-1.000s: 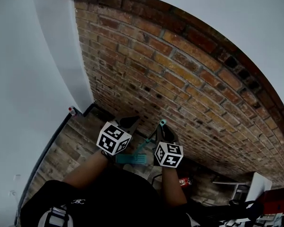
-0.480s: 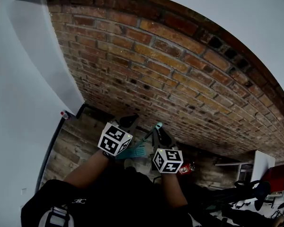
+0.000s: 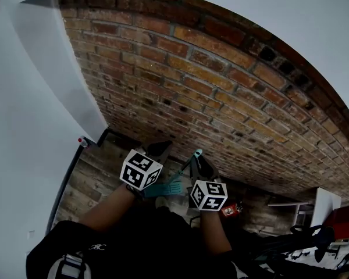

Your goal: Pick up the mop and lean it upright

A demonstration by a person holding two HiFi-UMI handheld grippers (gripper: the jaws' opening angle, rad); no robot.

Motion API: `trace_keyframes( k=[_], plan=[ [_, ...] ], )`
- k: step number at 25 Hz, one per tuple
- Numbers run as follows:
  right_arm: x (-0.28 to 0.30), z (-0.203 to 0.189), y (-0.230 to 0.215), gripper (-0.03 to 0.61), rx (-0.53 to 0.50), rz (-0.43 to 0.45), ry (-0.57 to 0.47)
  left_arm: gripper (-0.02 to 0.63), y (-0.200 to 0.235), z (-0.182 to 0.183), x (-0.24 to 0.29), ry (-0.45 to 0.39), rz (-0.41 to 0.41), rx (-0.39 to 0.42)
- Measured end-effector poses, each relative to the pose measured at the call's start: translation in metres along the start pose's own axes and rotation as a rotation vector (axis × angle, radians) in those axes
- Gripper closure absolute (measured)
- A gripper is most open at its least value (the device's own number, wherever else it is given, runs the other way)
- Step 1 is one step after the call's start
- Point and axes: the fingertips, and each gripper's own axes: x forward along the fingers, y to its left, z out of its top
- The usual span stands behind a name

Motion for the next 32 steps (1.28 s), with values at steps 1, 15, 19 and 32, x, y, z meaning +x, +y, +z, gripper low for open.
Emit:
trace_keyframes(
  k=[1,15,19,32],
  plan=[
    [0.002,0.001,0.0,0.483,-0.001,0.004,-0.002,0.623,0.002,0.001,-0.001,-0.001,0.005,0.0],
    [0.066,-0.078,-0.03,0.566,-0.008,-0.089,0.212,0.623,0.028,-0.001,-0.031,-0.013,0.111,-0.016],
    [0.068,-0.049,-0.012,0.566,0.01,-0.044,0.126,0.623,0.035,-0.004,-0.042,-0.018,0.143,-0.03],
    [0.0,0.087,0.052,0.566,-0.049,0.08,-0.237,0.623,0.025,0.004,-0.059,-0.065,0.137,-0.019]
  ],
)
